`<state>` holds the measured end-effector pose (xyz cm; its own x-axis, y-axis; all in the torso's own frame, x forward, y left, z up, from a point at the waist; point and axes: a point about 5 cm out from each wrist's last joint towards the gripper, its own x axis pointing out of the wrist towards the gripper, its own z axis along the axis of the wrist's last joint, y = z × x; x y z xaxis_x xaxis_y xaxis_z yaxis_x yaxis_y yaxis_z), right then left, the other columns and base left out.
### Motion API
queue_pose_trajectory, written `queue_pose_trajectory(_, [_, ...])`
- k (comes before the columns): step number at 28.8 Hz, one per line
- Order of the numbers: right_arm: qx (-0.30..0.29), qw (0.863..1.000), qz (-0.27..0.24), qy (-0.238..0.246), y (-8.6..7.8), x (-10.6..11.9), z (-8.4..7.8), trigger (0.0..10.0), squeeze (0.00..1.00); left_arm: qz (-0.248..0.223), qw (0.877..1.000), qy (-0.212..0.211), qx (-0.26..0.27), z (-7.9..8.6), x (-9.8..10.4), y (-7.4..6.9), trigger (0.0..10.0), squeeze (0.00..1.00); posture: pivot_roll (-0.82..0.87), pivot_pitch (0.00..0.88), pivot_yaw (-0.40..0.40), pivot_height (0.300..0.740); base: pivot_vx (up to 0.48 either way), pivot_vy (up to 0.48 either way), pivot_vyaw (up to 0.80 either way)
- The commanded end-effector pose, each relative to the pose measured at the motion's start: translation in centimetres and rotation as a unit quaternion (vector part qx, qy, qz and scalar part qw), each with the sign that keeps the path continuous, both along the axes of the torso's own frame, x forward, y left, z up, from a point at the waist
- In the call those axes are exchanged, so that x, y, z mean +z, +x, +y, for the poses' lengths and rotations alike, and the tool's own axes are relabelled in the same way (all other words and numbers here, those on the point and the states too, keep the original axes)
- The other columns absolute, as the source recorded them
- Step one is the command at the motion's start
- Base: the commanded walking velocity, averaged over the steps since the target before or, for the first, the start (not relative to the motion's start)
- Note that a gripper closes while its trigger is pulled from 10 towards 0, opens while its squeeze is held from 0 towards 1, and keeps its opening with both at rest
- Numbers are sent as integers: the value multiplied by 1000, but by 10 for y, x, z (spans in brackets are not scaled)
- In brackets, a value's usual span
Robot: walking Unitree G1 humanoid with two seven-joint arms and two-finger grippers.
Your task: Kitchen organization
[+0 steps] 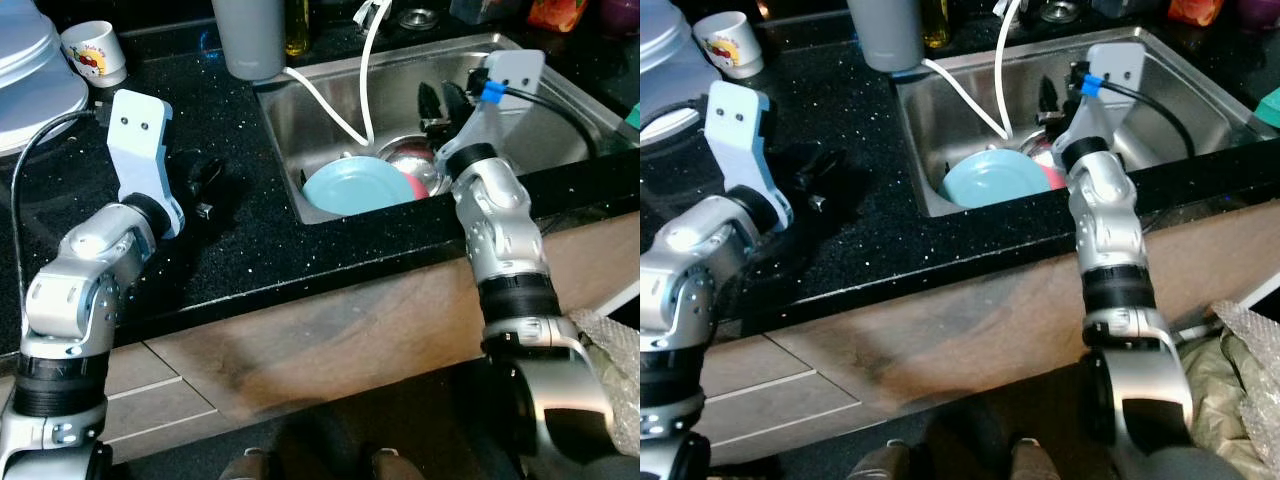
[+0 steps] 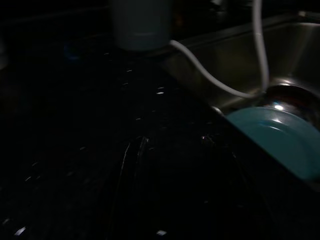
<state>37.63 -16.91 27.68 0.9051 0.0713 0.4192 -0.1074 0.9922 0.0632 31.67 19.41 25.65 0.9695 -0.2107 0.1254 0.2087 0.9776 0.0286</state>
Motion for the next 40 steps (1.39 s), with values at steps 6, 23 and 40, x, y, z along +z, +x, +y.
queue_pose_trajectory(6, [-13,1000,4,24,-16,-5,-3,10000,0,5,999,-18,36,8,-9,-6,10000,0,40,148,43,740,0,0,0])
queue_pose_trajectory(23, [35,997,56,49,-44,-29,13,10000,0,5,999,-12,51,4,-22,-17,10000,0,38,159,37,740,0,0,0])
queue_pose_trajectory(40, [243,964,51,97,-81,-23,28,10000,0,-14,965,-57,-256,-40,-6,-50,10000,0,41,166,28,740,0,0,0])
